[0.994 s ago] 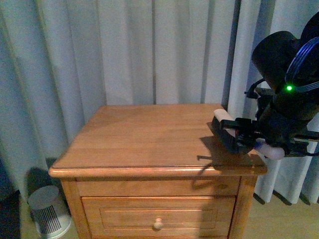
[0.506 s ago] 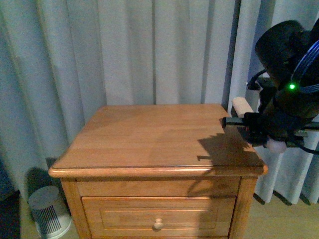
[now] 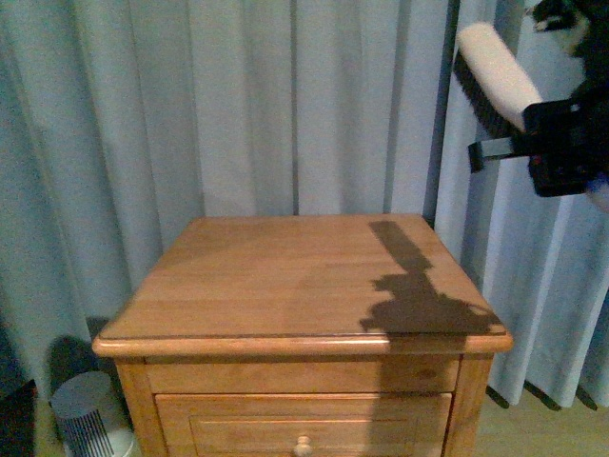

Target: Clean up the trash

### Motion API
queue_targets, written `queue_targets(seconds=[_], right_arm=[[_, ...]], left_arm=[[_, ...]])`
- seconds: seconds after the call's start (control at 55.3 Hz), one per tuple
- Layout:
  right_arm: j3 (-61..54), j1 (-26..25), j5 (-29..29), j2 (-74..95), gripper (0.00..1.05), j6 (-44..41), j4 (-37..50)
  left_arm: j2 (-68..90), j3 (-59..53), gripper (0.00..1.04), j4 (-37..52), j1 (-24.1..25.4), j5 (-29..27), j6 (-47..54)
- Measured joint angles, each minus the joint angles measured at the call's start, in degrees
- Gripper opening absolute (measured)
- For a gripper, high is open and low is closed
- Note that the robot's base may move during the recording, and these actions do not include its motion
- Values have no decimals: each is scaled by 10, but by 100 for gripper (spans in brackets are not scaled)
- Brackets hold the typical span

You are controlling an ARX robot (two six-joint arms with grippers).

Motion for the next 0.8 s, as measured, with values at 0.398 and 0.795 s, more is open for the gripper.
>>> queue_targets(seconds=[0.398,0.795], right_arm=[[-156,45,116,-289,19,-8,-17],[-200,91,204,-358,19,-39,-12]], left_arm=[[0,0,27,0,0,0,0],[0,0,27,0,0,0,0]])
